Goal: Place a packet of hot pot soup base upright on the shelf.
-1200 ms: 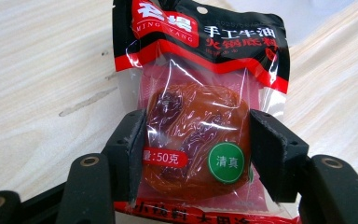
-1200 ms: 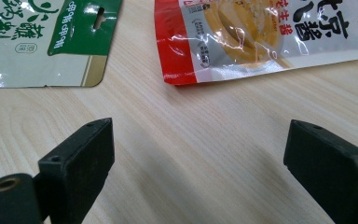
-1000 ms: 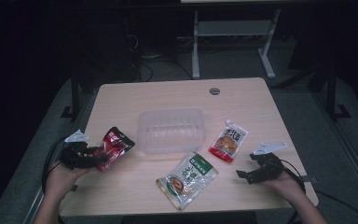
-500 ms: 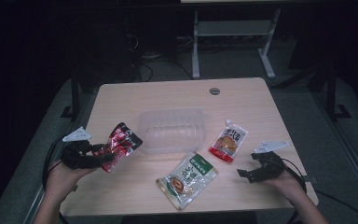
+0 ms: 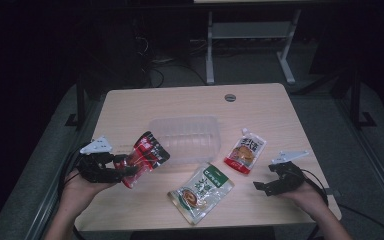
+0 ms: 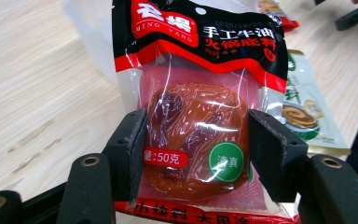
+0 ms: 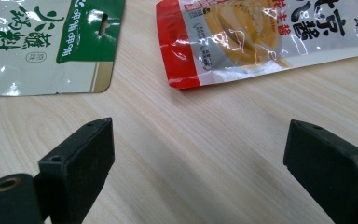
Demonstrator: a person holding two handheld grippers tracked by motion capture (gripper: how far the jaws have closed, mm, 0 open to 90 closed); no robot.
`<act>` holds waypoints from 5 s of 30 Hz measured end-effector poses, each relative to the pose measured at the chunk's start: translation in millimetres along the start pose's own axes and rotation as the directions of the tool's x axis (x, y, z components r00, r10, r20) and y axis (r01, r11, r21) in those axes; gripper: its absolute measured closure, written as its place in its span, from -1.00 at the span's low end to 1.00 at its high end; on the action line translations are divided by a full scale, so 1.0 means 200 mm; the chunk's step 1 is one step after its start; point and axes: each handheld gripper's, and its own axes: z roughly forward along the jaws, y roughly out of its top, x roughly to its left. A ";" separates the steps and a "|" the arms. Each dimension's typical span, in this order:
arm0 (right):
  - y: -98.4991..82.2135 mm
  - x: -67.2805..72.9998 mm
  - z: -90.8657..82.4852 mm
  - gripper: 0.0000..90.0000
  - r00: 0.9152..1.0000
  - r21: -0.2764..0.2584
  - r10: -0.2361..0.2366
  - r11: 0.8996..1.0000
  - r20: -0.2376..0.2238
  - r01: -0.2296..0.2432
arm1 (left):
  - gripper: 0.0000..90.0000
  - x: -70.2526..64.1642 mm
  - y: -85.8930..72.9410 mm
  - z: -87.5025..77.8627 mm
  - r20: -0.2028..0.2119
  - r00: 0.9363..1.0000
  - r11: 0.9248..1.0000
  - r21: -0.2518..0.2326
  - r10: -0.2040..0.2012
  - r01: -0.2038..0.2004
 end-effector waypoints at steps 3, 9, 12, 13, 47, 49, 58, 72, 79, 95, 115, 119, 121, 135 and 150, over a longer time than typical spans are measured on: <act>0.00 0.00 0.00 -0.82 1.000 0.003 0.004 1.000 -0.005 -0.004 | -0.09 -0.05 0.02 0.05 0.022 0.999 1.000 0.010 0.029 -0.029; 0.02 0.01 0.00 -0.82 1.000 -0.001 -0.003 1.000 -0.015 0.003 | -0.09 -0.12 0.04 0.13 0.047 0.998 0.998 0.027 0.053 -0.054; 0.03 0.02 0.00 -0.82 1.000 -0.016 -0.006 1.000 -0.030 0.006 | -0.09 -0.15 0.05 0.17 0.059 0.996 0.997 0.037 0.069 -0.071; 0.04 0.02 0.00 -0.82 0.999 -0.018 -0.013 1.000 -0.034 0.012 | -0.09 -0.16 0.05 0.19 0.065 0.995 0.996 0.041 0.074 -0.077; 0.41 0.39 0.17 -0.66 0.899 -0.172 -0.132 0.983 -0.417 0.065 | -0.08 -0.39 0.06 0.42 0.176 0.966 0.974 0.089 0.189 -0.207; 0.42 0.40 0.18 -0.63 0.894 -0.169 -0.128 0.984 -0.429 0.060 | -0.08 -0.40 0.06 0.41 0.179 0.963 0.971 0.092 0.201 -0.220; 0.41 0.40 0.21 -0.60 0.875 -0.145 -0.095 0.989 -0.474 0.029 | -0.08 -0.44 0.08 0.41 0.192 0.953 0.964 0.080 0.233 -0.252; 0.40 0.41 0.24 -0.41 0.837 -0.106 -0.041 0.994 -0.545 -0.020 | -0.08 -0.49 0.09 0.42 0.192 0.945 0.958 0.065 0.264 -0.281; 0.39 0.43 0.26 -0.17 0.811 -0.081 -0.025 0.996 -0.585 -0.028 | -0.08 -0.50 0.09 0.45 0.190 0.946 0.958 0.066 0.263 -0.279; 0.39 0.43 0.23 0.73 0.802 -0.120 -0.084 0.993 -0.591 0.016 | -0.06 -0.50 0.08 0.48 0.199 0.938 0.949 0.081 0.285 -0.306; 0.40 0.45 0.16 1.00 0.802 -0.216 -0.162 0.976 -0.574 0.043 | 0.22 -0.47 0.08 0.46 0.230 0.937 0.961 0.026 0.261 -0.274; 0.41 0.44 0.13 1.00 0.799 -0.263 -0.174 0.965 -0.575 0.021 | 0.27 -0.46 0.08 0.44 0.217 0.942 0.965 0.005 0.254 -0.261; 0.41 0.42 0.11 1.00 0.803 -0.275 -0.175 0.961 -0.570 0.015 | 0.40 -0.45 0.07 0.43 0.215 0.943 0.966 -0.002 0.253 -0.259; 0.48 0.40 0.00 1.00 0.818 -0.359 -0.224 0.933 -0.529 0.023 | 0.99 -0.33 0.01 0.33 0.194 0.964 0.984 -0.024 0.180 -0.179; 0.59 0.39 -0.01 1.00 0.840 -0.373 -0.261 0.925 -0.475 0.076 | 0.20 -0.15 -0.14 0.28 0.191 0.980 0.997 0.036 0.063 -0.071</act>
